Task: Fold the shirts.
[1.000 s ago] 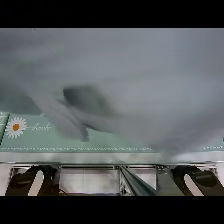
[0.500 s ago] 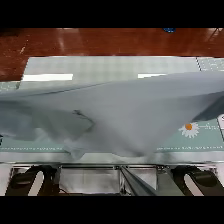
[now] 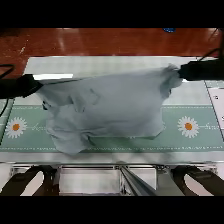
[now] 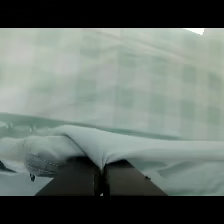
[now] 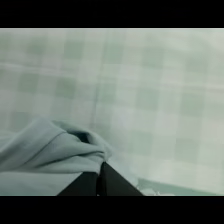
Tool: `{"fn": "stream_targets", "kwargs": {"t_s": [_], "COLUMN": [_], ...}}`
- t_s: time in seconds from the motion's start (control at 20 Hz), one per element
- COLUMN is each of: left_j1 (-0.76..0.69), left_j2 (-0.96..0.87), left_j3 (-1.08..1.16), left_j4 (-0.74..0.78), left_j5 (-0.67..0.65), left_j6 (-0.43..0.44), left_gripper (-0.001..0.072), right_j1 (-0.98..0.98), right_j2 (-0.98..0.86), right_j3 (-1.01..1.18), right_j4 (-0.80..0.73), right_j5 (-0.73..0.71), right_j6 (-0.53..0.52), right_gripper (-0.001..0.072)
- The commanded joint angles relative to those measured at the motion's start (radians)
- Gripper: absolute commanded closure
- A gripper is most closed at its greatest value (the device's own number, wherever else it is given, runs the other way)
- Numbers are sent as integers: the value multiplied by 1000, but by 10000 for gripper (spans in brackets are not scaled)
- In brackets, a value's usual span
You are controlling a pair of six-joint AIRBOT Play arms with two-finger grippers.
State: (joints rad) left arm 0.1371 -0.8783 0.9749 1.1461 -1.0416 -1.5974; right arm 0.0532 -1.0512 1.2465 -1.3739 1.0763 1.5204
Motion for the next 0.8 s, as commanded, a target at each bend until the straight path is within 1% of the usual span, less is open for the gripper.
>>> {"fn": "stream_targets", "kwargs": {"t_s": [0.0,0.1,0.25,0.3,0.35,0.4,0.45,0.55,0.6,0.65,0.7,0.75], "left_j1": [-1,-3,-14,-14,-11,-4,13,78,127,180,226,269], "left_j2": [-276,-410,-529,-546,-551,-551,-550,-544,-532,-511,-485,-445], "left_j3": [8,50,104,118,131,150,183,255,269,257,224,161], "left_j4": [-138,-208,-250,-253,-253,-242,-202,-70,-13,31,42,40], "left_j5": [207,211,210,207,190,138,55,-137,-233,-315,-380,-407], "left_j6": [48,89,94,94,99,142,186,153,153,154,163,175], "left_gripper": [690,690,689,650,456,207,196,196,196,197,197,197], "right_j1": [0,-1,-12,-23,-36,-50,-71,-141,-187,-229,-267,-296], "right_j2": [-274,-424,-602,-637,-658,-662,-654,-620,-589,-555,-509,-452], "right_j3": [50,137,268,297,322,336,357,396,398,390,358,299], "right_j4": [71,99,177,225,278,309,309,292,285,259,211,145], "right_j5": [-201,-219,-201,-193,-183,-175,-140,-8,77,155,221,229], "right_j6": [-22,-16,39,53,59,55,56,56,40,27,16,10], "right_gripper": [680,680,678,658,448,301,303,305,305,306,308,311]}}
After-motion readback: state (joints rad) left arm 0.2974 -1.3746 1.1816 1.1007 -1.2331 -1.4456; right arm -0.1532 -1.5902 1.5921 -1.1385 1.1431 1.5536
